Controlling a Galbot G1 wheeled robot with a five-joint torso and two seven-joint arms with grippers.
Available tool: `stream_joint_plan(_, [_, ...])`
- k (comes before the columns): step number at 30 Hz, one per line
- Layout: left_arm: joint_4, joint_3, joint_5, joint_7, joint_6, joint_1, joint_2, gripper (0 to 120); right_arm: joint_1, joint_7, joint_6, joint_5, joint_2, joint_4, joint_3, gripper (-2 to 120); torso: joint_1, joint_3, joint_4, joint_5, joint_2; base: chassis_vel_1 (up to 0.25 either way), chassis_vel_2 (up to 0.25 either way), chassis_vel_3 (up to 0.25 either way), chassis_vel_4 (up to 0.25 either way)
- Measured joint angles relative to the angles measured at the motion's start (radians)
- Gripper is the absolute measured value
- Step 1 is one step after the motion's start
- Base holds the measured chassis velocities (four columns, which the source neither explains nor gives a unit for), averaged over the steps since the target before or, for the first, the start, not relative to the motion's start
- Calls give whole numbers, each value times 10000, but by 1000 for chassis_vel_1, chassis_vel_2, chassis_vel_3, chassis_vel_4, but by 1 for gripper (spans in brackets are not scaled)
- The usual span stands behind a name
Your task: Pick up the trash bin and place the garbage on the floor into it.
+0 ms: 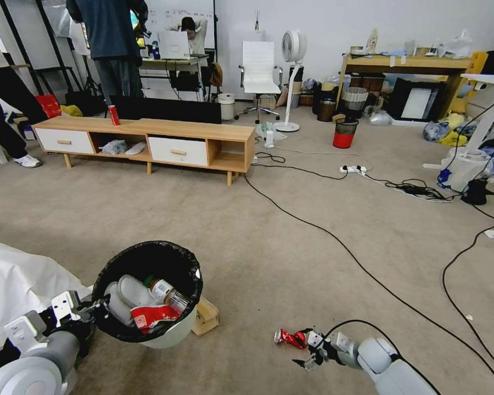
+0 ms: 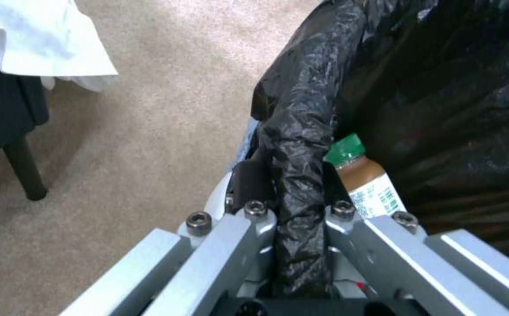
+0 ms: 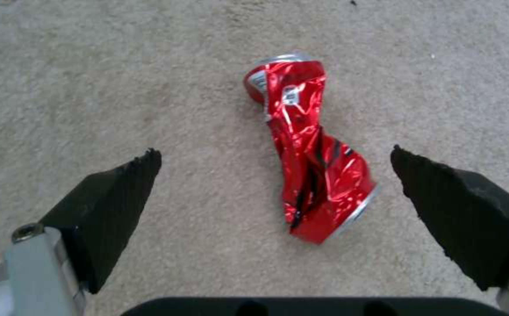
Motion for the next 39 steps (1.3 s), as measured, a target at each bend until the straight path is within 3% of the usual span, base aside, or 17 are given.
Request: stream_joint_plan(39, [66, 68, 152, 59, -25, 15, -51, 3, 1046, 635, 273, -514, 1201, -1927, 432, 100, 0, 0, 0, -2, 0, 0, 0, 0, 0])
